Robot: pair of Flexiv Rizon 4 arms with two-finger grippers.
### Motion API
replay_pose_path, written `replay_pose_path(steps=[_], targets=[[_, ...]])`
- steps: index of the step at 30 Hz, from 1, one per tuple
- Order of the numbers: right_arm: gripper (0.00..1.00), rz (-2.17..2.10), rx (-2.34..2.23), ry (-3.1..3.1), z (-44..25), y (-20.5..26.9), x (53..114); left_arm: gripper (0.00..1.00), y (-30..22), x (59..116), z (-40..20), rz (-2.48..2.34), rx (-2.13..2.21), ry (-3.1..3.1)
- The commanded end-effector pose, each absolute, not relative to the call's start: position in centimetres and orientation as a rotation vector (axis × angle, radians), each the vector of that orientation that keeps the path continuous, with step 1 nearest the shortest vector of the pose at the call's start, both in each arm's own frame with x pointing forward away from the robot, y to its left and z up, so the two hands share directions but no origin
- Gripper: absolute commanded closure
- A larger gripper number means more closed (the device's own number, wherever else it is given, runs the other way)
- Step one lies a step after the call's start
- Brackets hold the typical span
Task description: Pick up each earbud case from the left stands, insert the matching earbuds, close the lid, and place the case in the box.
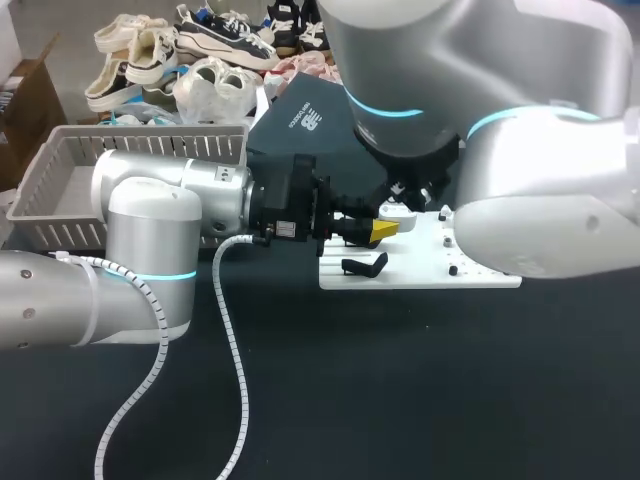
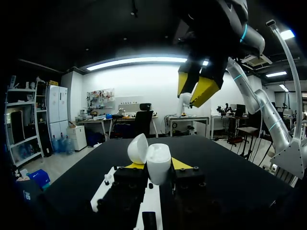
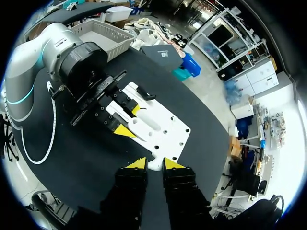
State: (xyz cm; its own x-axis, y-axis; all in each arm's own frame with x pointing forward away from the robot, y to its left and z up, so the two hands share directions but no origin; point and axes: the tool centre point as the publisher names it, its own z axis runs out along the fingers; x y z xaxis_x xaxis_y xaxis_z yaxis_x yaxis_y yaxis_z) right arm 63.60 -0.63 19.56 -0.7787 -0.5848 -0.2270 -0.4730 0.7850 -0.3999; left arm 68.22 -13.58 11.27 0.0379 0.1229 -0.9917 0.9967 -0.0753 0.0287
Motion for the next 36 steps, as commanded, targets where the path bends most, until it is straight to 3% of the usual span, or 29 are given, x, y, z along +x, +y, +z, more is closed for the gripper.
replay_pose_path(steps=[1,15,36], targets=[[1.0,-0.463,-0.806,2.635,19.5,-0.6,63.5,1.0,-13.6,68.4,11.2,-1.179,1.372,1.237],[1.0,-0.353,-0.146,2.92,20.9,0.5,64.8,1.0,-13.6,68.4,11.2,-1.179,1.372,1.237],[1.0,-0.359,-0.053,2.983,20.7,0.3,64.6,1.0,-13.6,68.4,11.2,-1.179,1.372,1.237]])
